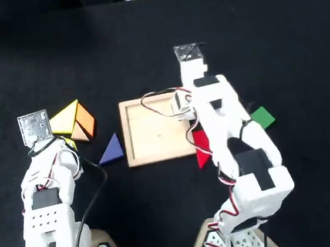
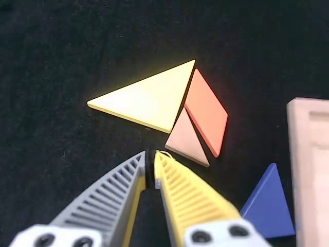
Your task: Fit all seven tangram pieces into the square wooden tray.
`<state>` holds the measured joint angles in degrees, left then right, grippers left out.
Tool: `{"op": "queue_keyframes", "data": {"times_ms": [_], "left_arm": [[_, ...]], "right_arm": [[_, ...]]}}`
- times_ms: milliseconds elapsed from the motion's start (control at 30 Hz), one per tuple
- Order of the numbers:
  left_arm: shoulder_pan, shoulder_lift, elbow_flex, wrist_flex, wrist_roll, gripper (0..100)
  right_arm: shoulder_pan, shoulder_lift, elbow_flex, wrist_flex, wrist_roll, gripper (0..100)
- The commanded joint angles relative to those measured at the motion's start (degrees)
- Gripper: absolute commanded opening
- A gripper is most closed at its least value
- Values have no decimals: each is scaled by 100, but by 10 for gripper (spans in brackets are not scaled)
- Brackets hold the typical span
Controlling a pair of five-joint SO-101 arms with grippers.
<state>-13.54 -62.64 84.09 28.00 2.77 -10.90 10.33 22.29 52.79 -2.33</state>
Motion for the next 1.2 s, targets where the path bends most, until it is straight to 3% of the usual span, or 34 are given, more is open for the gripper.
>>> {"op": "queue_keyframes", "data": {"times_ms": [0, 133, 467, 867, 1033, 1167], "left_arm": [[84, -105, -22, -97, 9, 51], [84, -105, -22, -97, 9, 51], [207, -105, -22, -97, 9, 51], [286, -105, -13, -97, 0, 51], [286, -105, -13, -97, 9, 54], [286, -105, -13, -97, 9, 54]], "right_arm": [[-396, 48, -251, 44, 18, 11], [-651, 224, -338, -53, -290, 11], [-316, 215, -321, -387, -1125, 11], [-141, 207, -312, -352, -1073, 17], [-484, 198, -347, -158, -668, 151], [-598, 66, -347, -88, -431, 118]]}}
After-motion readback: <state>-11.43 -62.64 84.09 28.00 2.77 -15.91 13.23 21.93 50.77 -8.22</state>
